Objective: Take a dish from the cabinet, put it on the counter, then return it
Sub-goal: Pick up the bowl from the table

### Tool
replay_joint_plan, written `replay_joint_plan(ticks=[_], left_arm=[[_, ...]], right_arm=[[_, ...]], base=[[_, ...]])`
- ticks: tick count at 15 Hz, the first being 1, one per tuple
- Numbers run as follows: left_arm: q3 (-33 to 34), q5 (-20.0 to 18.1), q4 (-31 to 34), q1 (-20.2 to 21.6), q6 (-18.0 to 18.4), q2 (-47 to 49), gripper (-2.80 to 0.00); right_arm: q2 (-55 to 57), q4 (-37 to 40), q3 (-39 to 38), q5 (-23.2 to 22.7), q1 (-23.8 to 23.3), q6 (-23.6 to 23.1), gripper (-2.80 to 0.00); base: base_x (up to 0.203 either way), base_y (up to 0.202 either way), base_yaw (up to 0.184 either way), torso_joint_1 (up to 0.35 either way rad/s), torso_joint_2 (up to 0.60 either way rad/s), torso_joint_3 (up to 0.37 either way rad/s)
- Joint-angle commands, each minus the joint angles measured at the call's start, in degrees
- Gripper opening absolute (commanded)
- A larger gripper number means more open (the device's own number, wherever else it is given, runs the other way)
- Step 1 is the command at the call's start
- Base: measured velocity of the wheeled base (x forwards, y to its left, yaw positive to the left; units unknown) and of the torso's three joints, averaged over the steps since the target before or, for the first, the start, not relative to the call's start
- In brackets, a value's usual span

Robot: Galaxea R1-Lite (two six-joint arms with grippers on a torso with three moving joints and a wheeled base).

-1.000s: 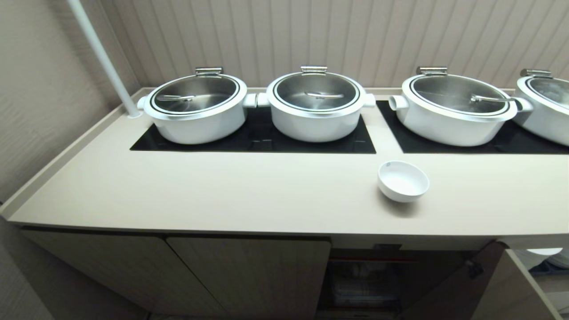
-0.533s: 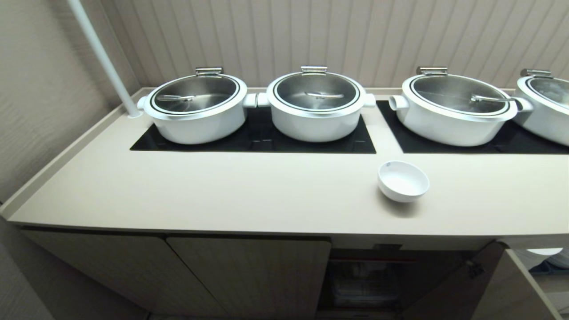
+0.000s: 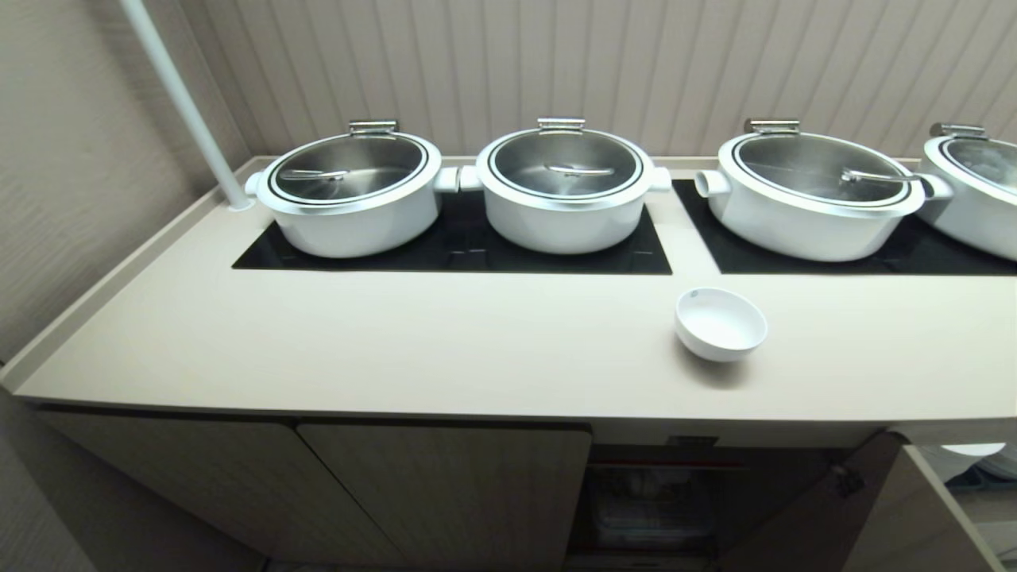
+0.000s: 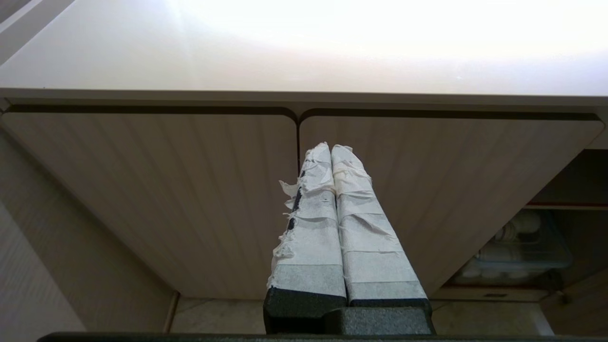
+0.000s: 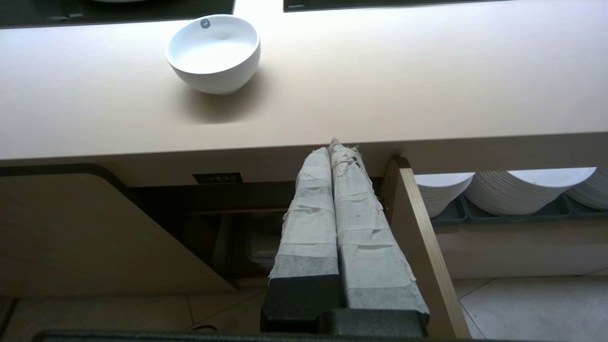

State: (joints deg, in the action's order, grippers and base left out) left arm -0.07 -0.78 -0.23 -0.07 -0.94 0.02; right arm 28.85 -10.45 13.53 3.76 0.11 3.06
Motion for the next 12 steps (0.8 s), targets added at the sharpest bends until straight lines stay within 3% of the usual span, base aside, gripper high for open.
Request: replay_joint_plan(ticks=[1,6,12], left_arm=[[0.0,0.0,0.0,0.0,0.0,0.0,-2.80],[0.0,0.0,0.0,0.0,0.0,0.0,-2.80],[0.1,0.0,0.0,0.0,0.0,0.0,-2.80]], right_arm=[[9.7,-0.2,4.0,-0.5,-0.7,0.1,-2.80],[28.1,-0.3,20.0,-7.6,-3.6,-0.1,-2.80],[49.7,4.2,39.1,-9.0,-1.3,-2.5,-2.80]], base=[[0.000,0.000,0.000,0.000,0.00,0.000],[0.000,0.000,0.000,0.000,0.00,0.000],[0.000,0.000,0.000,0.000,0.00,0.000]])
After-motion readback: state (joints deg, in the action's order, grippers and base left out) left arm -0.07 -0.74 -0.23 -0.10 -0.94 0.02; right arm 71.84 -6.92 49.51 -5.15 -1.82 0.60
